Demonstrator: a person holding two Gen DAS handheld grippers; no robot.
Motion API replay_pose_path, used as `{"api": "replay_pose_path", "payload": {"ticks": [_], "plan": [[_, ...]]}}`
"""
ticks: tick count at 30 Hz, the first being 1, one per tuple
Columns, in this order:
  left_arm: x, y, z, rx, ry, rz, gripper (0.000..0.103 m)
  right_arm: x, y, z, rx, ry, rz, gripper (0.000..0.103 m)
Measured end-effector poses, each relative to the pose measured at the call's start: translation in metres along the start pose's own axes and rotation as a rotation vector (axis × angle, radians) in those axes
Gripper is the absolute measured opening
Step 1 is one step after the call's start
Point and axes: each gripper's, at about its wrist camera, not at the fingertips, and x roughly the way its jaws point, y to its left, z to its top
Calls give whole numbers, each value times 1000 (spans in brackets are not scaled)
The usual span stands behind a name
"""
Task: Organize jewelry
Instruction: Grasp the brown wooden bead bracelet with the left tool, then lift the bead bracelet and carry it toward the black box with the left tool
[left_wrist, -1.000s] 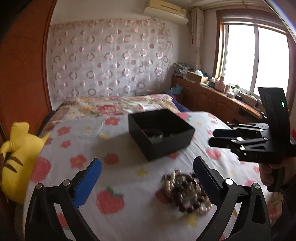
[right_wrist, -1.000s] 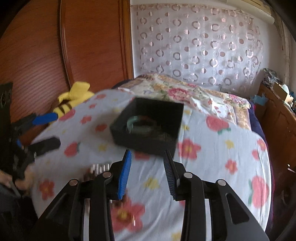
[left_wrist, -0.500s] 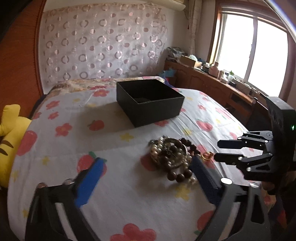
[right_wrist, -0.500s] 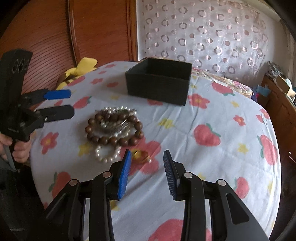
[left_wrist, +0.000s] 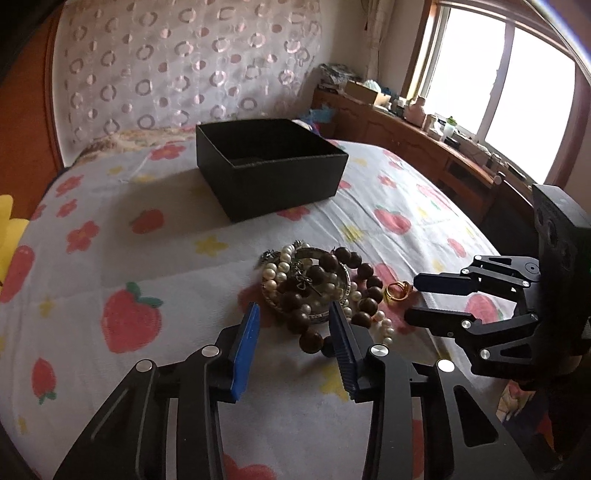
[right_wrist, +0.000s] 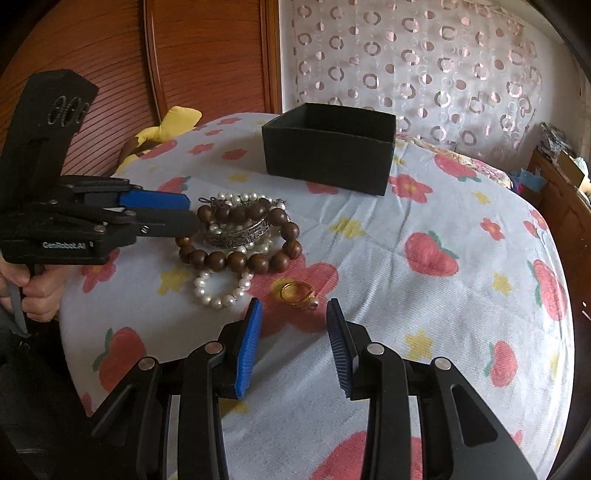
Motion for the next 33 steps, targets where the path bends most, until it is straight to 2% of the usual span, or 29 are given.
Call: {"api": "replay_pose_path", "payload": {"ticks": [5,8,10,14,26,33], "plan": [[6,4,0,-34,26,-17,33,-1,1,0,-1,-11,-5,39],[6,3,-2,-43,36,-48,17,-1,1,0,0,-16,-10,39],[5,1,-2,-32,38,-36,12,-1,1,0,2,-18,-13,39],[-4,-3,-2,-31,11,-52,12,-2,1,0,8,-22,-15,39],[-51,-24,17,25,-142,-16,12,-2,0,1,22,-27,-14,39],[-77,-17,27,8,-215,2,12,-1,1,1,21,-23,-11,39]]}}
